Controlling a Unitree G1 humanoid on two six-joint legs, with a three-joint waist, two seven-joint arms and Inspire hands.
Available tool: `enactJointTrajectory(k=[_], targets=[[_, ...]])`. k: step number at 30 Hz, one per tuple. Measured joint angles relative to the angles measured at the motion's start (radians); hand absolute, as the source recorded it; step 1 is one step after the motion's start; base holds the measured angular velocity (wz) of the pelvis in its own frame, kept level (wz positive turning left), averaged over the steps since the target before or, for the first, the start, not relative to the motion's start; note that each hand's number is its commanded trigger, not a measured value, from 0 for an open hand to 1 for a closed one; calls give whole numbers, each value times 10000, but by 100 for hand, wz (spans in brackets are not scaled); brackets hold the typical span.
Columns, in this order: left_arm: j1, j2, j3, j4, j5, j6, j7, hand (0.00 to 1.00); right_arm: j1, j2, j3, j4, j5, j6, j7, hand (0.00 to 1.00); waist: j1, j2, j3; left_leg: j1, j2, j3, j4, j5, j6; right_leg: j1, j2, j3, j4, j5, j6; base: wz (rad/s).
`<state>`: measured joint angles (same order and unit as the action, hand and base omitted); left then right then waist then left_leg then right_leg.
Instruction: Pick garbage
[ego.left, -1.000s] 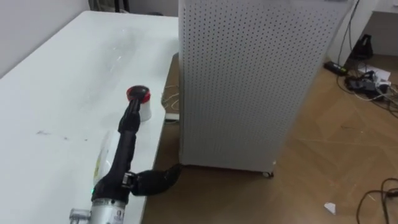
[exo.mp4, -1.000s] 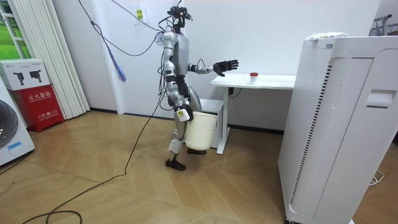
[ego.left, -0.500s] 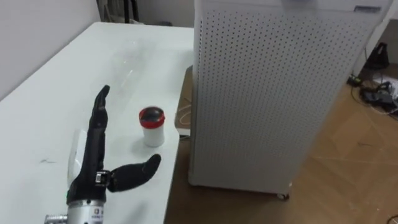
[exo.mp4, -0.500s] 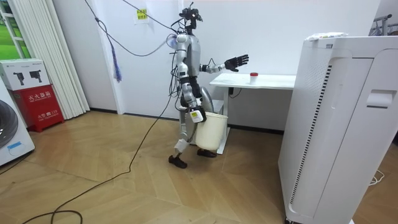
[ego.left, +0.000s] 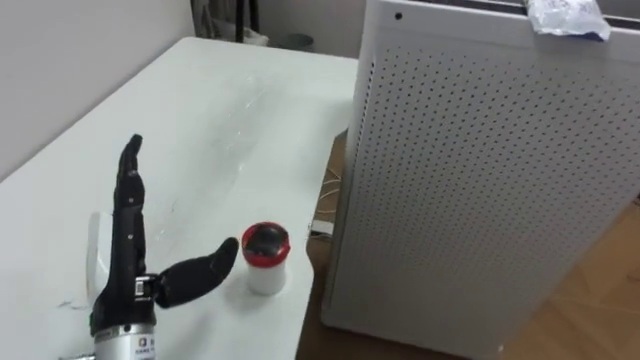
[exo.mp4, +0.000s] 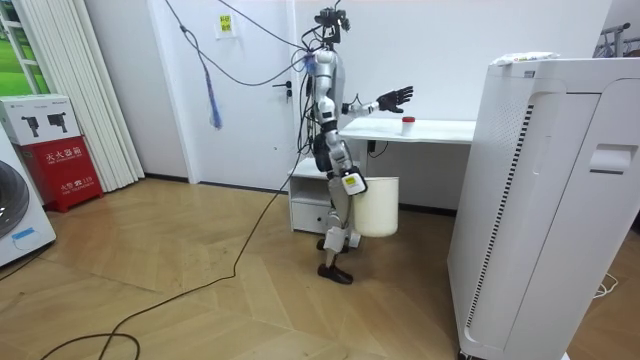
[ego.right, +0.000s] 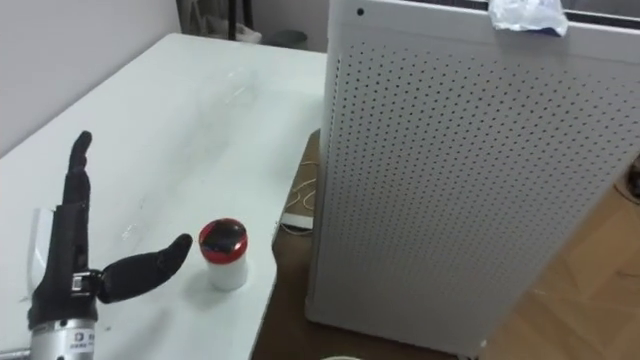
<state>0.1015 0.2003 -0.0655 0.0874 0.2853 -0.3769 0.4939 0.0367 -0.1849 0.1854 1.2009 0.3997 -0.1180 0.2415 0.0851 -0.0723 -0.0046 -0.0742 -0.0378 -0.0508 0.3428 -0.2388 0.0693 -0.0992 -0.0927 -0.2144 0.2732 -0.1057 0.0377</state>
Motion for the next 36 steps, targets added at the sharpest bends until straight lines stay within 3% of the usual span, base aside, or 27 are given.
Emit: enactJointTrajectory(k=[5, 10, 14, 22, 27, 36], targets=[[69, 26, -248, -1, 6, 84, -107, 0, -55, -56, 118, -43, -108, -29, 13, 100, -54, -38, 35, 609, 201, -74, -656, 59, -103, 667, 256, -83, -708, 9, -17, 3], [75, 23, -267, -17, 6, 98, -412, 0, -78, -44, 121, -50, -494, -28, 353, 100, -61, -186, 143, 861, 239, -43, -1090, 72, -129, 803, 317, -85, -957, 8, -16, -4], [78, 34, -307, -103, 5, 99, -460, 0, -82, -33, 123, -55, -535, -29, 366, 100, -49, -249, 141, 849, 222, -21, -1160, 72, -128, 794, 311, -77, -1054, 15, -7, 0], [89, 74, -731, -105, -207, 100, -556, 0, -127, -42, 136, -49, -520, -42, 359, 100, -85, -9, 153, 842, 230, -70, -1215, 72, -129, 816, 322, -61, -1067, 15, -6, 0], [93, 124, -745, -118, -202, 99, -655, 0, -123, -53, 227, -15, -502, -56, 364, 100, -96, 92, 92, 871, 228, -70, -1225, 72, -129, 840, 325, -85, -1054, 15, -6, 0], [97, 182, -737, -389, -546, 94, -741, 0, -118, -40, 382, 68, -500, -183, 377, 100, -61, 72, 100, 998, 231, -88, -1371, 72, -129, 950, 330, -123, -1066, 14, -6, 0]])
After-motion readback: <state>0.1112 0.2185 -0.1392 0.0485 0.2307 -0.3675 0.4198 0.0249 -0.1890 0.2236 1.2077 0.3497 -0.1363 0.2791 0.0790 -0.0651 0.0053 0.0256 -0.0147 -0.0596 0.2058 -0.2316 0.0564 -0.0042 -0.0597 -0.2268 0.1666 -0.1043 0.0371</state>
